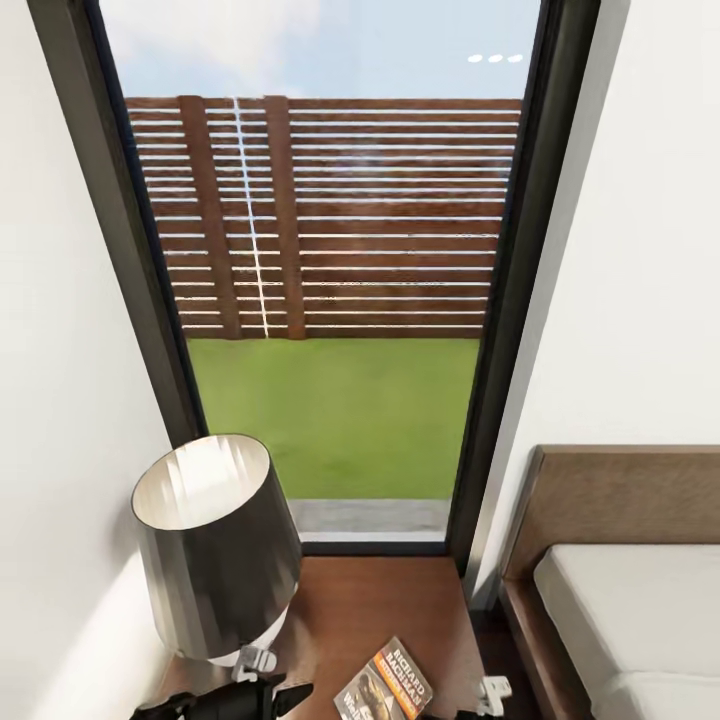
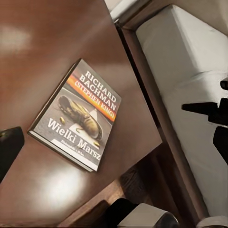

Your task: In the bedroom, move the book from the bed onto either nightstand, and place the two sandals side by side next to the bed.

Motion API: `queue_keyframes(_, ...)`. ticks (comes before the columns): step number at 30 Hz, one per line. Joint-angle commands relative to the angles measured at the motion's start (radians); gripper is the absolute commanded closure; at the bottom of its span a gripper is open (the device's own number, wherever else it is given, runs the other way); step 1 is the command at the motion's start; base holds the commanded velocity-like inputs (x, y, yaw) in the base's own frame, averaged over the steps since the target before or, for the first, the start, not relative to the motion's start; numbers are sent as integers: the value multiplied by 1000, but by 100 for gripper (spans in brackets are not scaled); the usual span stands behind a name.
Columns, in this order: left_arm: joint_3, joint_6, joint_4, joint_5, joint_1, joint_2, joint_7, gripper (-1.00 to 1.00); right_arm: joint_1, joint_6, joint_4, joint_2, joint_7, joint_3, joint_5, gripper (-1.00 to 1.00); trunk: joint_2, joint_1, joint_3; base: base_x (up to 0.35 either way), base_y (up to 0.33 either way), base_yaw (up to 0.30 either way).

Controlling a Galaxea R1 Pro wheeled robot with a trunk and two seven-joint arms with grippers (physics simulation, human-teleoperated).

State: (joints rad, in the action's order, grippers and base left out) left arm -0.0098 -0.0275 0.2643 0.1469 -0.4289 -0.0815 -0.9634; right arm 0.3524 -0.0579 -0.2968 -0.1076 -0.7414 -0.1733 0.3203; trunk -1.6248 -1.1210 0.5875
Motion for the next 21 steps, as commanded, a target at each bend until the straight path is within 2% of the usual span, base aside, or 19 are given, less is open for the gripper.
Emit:
queue_keyframes(1, -1, 3, -15, 5, -1, -1, -2, -100, 0, -3, 4, -1, -2, -5, 11, -100, 7, 4, -2, 0, 0, 0)
queue_keyframes(3, -1, 20, -40, 1, -1, -1, 0, -100, 0, 0, 9, -1, -2, -5, 11, -100, 21, 12, -9, 0, 0, 0)
queue_keyframes(6, 0, 122, -119, -24, -1, -3, 43, -100, -1, 22, 34, -1, -1, -5, 11, -100, 42, 23, -18, 0, 0, 0)
queue_keyframes(7, 0, 134, -129, -27, -1, -2, 50, -100, -1, 36, 57, -1, 0, -5, 11, -100, 49, 27, -21, 0, 0, 0)
queue_keyframes(8, -1, 145, -138, -29, -1, -1, 57, -100, -2, 55, 110, -1, 2, -5, 11, -100, 56, 31, -24, 0, 0, 0)
queue_keyframes(9, -1, 154, -148, -30, -1, 0, 72, -100, -1, 81, 211, -1, 3, -6, 11, -100, 63, 35, -27, 0, 0, 0)
queue_keyframes(11, -1, 157, -163, -31, 0, -2, 91, -100, -2, 93, 252, -1, 4, -6, 11, -100, 77, 42, -34, 0, 0, 0)
queue_keyframes(13, 0, 173, -223, -33, 2, -4, 151, -100, -2, 105, 324, -1, 4, -5, 11, -100, 91, 50, -40, 0, 0, 0)
queue_keyframes(14, -1, 178, -228, -33, 3, -5, 161, -100, -2, 106, 332, -1, 4, -5, 11, -100, 98, 54, -43, 0, 0, 0)
queue_keyframes(16, -1, 192, -239, -33, 25, -5, 205, -100, -2, 108, 359, -1, 5, -5, 11, -100, 112, 62, -49, 0, 0, 0)
queue_keyframes(18, -1, 199, -244, -34, 80, -6, 253, -100, -5, 109, 372, -1, 5, -5, 11, -100, 126, 69, -56, 0, 0, 0)
queue_keyframes(21, -2, 203, -245, -35, 116, -6, 283, -100, -23, 109, 376, -1, 6, -5, 11, -100, 147, 81, -65, 0, 0, 0)
